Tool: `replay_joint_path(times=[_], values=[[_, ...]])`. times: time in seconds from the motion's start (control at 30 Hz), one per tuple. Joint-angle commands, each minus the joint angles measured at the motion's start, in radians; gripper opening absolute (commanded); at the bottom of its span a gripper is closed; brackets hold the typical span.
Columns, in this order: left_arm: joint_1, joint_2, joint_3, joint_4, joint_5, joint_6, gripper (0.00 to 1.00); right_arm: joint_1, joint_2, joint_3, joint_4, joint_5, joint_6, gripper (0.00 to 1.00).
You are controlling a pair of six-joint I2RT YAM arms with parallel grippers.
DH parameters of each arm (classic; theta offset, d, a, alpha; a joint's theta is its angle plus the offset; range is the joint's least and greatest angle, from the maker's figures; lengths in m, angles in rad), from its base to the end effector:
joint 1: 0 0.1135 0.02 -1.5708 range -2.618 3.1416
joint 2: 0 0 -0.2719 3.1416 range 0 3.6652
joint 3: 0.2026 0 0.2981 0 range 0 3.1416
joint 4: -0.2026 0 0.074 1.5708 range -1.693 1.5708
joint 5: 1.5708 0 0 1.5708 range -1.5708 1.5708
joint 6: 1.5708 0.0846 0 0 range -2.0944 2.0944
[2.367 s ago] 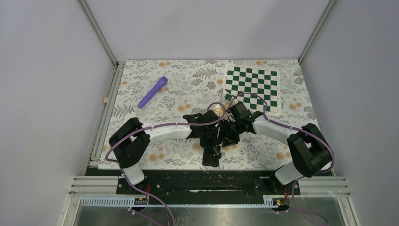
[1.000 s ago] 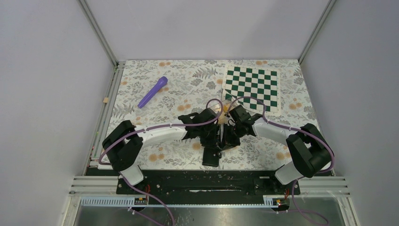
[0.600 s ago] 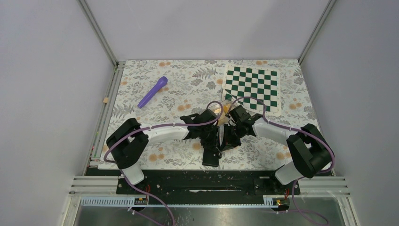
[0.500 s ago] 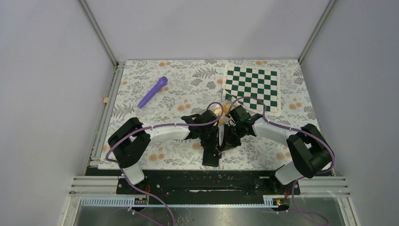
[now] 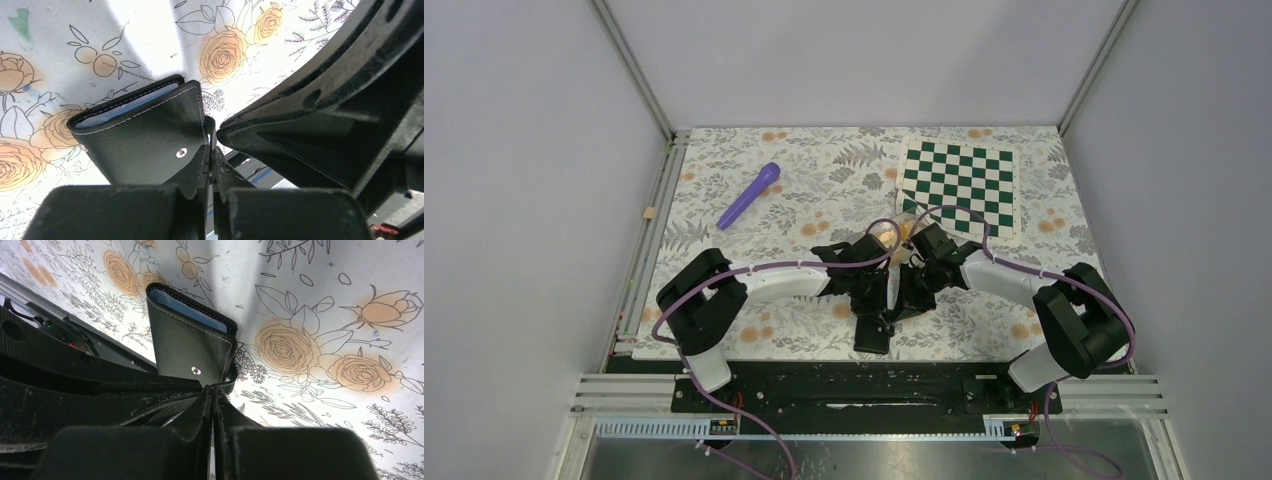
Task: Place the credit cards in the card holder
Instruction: Close the card holder at the center of the board.
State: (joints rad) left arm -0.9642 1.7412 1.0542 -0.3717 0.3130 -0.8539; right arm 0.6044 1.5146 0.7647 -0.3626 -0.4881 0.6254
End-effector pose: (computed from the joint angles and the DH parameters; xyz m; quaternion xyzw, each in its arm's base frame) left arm 0.2098 -0.3481 0.1080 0.0921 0.9519 -0.2900 0.0348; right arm 0.2449 0.2174 0.0965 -0.0450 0.9455 0.3194 0.0443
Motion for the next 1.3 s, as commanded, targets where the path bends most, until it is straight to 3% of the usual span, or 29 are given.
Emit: replay_joint_path(times=[0.0, 0.37, 0.97, 1.07, 1.27], values=[[-0.006, -0.003, 0.059, -0.042, -0.027, 0.04, 0.0, 0.011, -0.022, 0.033, -0.014, -0.013, -0.016, 0.04], [-0.011, 0.003, 0.086, -0.135, -0.11, 0.094, 0.0, 0.028, 0.017, 0.057, -0.002, -0.028, -0.017, 0.04], [-0.018, 0.03, 0.063, -0.146, -0.156, 0.11, 0.0, 0.079, 0.082, 0.076, 0.0, -0.011, -0.02, 0.03], [-0.02, 0.032, 0.057, -0.145, -0.162, 0.11, 0.05, 0.089, 0.097, 0.075, 0.003, -0.001, -0.022, 0.03], [-0.023, 0.026, 0.058, -0.157, -0.181, 0.109, 0.27, 0.104, 0.12, 0.075, -0.006, 0.038, -0.034, 0.02]])
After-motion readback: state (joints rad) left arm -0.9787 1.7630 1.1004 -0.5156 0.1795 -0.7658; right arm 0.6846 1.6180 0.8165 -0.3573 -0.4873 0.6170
